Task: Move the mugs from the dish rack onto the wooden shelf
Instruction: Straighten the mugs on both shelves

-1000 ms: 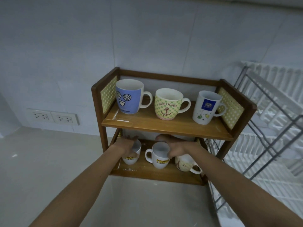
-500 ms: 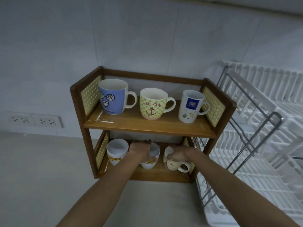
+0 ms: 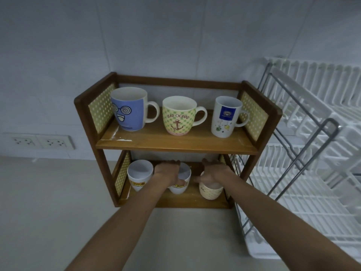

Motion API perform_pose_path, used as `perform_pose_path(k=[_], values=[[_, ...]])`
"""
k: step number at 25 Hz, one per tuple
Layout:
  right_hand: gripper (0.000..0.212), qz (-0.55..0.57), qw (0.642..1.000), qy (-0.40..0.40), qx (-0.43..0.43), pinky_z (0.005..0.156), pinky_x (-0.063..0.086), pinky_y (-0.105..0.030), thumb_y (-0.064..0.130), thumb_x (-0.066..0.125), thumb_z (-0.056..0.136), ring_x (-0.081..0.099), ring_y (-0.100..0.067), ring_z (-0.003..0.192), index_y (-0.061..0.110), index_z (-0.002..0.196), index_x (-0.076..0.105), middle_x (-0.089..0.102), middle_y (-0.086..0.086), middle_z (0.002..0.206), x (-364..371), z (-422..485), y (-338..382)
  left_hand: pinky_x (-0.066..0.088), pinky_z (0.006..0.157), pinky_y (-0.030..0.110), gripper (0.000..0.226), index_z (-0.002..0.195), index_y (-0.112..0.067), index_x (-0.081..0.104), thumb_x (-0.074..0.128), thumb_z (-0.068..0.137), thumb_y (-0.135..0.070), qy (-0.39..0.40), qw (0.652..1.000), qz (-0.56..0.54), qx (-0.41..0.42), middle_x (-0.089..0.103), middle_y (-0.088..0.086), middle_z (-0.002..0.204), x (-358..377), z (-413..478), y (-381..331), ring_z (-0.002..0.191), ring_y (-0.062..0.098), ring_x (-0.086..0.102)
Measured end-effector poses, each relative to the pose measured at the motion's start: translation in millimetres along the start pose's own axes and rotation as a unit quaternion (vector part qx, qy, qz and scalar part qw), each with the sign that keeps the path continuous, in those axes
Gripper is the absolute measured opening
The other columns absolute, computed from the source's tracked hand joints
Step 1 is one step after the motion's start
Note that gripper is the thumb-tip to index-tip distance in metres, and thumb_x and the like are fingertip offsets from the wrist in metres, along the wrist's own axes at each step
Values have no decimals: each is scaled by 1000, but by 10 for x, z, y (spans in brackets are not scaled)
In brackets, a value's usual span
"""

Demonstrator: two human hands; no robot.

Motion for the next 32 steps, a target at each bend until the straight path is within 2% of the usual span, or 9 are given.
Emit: perform_pose_path(k=[1,2,5,8,11,14,19,25,32], values=[[97,-43,998,6,35,98,44,-41,67,61,73,41,-33,132,16,147,24,39,-11,147,63,-3,-91,47,87,36,81,139,-18,39,66,74,-59,2,1000,-1,-2,54,5,136,0,0,1,120,27,54],[105,-66,997,1,43,98,45,-41,68,65,69,43,-33,131,13,148,22,41,-11,147,88,-18,-134,47,87,36,81,139,-18,39,66,74,-59,4,1000,-2,-4,54,5,136,3,2,2,120,27,54],[95,-67,997,7,-38,99,46,-39,38,79,71,43,-31,130,14,145,25,39,-11,145,100,-9,-69,47,89,37,81,138,-18,39,67,74,-58,5,1000,-8,-6,53,6,138,8,6,3,122,27,53],[78,-53,993,27,-106,90,45,-35,9,75,72,44,-29,125,20,138,35,37,-9,142,103,-10,23,46,91,37,83,141,-17,37,67,75,-57,10,1000,-10,-10,50,6,140,20,0,10,125,28,51],[68,26,996,7,-88,93,43,-37,22,71,77,40,-32,126,22,135,37,33,-10,141,87,41,0,46,93,38,83,143,-18,34,67,76,-56,10,1000,-6,-6,48,6,142,14,-8,6,127,28,49],[71,16,996,-15,-83,87,43,-34,32,74,77,45,-32,124,19,135,35,41,-12,139,59,74,-34,47,90,37,81,141,-18,37,67,76,-55,12,1000,8,-11,51,5,139,-6,-17,2,124,27,51],[71,11,994,-25,-109,83,43,-31,28,77,73,48,-30,118,20,131,39,46,-12,134,64,87,-27,47,94,37,80,141,-17,36,68,77,-53,29,999,-13,-19,50,6,140,-35,-51,91,126,27,49],[71,-13,993,-30,-116,85,44,-32,29,75,74,49,-28,119,19,134,39,47,-10,135,55,72,-8,46,100,43,78,139,-16,39,73,75,-45,34,999,5,19,46,11,140,-12,-42,-50,127,33,44],[69,-12,993,-38,-113,80,41,-28,29,75,75,50,-26,119,21,134,40,50,-7,135,89,93,-8,46,99,43,78,139,-12,40,72,75,-45,44,999,3,8,47,14,137,-34,20,34,125,34,44]])
Point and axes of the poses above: each hand's wrist, its own z-axis towards the middle knuckle, its own x-axis out of the palm, y = z × x, the point moved 9 cm from there along z, towards the middle knuckle
